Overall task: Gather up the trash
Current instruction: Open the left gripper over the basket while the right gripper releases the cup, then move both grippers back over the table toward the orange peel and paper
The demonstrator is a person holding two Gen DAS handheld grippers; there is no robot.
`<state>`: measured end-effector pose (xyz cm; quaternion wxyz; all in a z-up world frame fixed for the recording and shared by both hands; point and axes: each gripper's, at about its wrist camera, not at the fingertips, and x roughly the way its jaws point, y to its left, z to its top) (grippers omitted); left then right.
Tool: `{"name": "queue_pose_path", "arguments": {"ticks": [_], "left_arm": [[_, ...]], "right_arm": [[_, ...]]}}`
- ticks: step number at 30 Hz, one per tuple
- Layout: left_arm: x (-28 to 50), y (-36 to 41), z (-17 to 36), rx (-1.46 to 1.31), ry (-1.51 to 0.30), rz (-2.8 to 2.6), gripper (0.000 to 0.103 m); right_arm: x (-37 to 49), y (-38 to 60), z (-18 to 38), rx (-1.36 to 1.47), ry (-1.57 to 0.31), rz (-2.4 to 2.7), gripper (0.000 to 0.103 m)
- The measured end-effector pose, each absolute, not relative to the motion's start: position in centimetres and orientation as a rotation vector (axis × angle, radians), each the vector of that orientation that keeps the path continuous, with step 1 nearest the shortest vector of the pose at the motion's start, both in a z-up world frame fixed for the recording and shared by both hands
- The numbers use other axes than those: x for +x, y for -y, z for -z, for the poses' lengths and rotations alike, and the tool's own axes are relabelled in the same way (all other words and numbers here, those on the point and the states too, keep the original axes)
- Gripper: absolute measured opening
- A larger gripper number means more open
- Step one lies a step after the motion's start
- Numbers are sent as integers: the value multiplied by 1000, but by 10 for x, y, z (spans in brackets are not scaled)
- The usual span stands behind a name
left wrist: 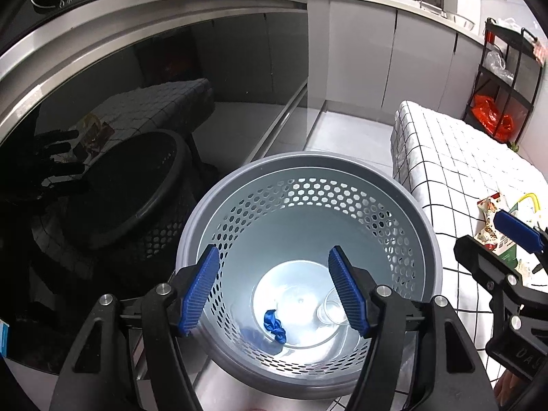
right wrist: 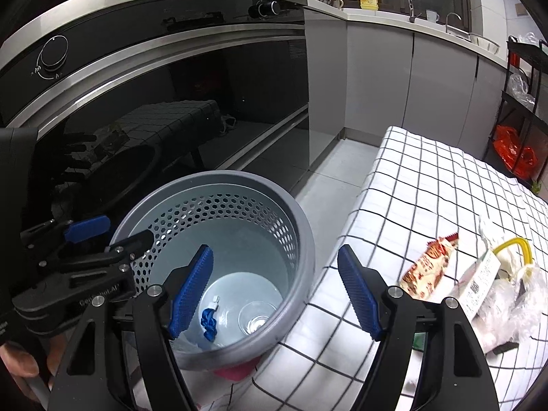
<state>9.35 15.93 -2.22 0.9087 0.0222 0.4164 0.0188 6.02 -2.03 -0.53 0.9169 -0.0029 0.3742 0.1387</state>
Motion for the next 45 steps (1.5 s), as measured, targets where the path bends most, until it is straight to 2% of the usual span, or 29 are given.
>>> {"name": "queue_pose_path", "arguments": {"ticks": [9,13,17,34,45], "left_arm": [[81,-150,11,30,-796,-19,78],[72,-140,5,13,-761,5,91],[62,-127,-1,19,-724,33,95],[28,-35,-5,96,-661,199,96],[13,25,13,197,-684,297,96]], "right_arm": [[28,51,7,25,-770,-204,75],[9,68,7,22,-757,-150,77],[-16,90,4,53,-726,-100,81],[-109,196,13,112,-702,159,85],[-108,224,40,123,-778,215,87]]}}
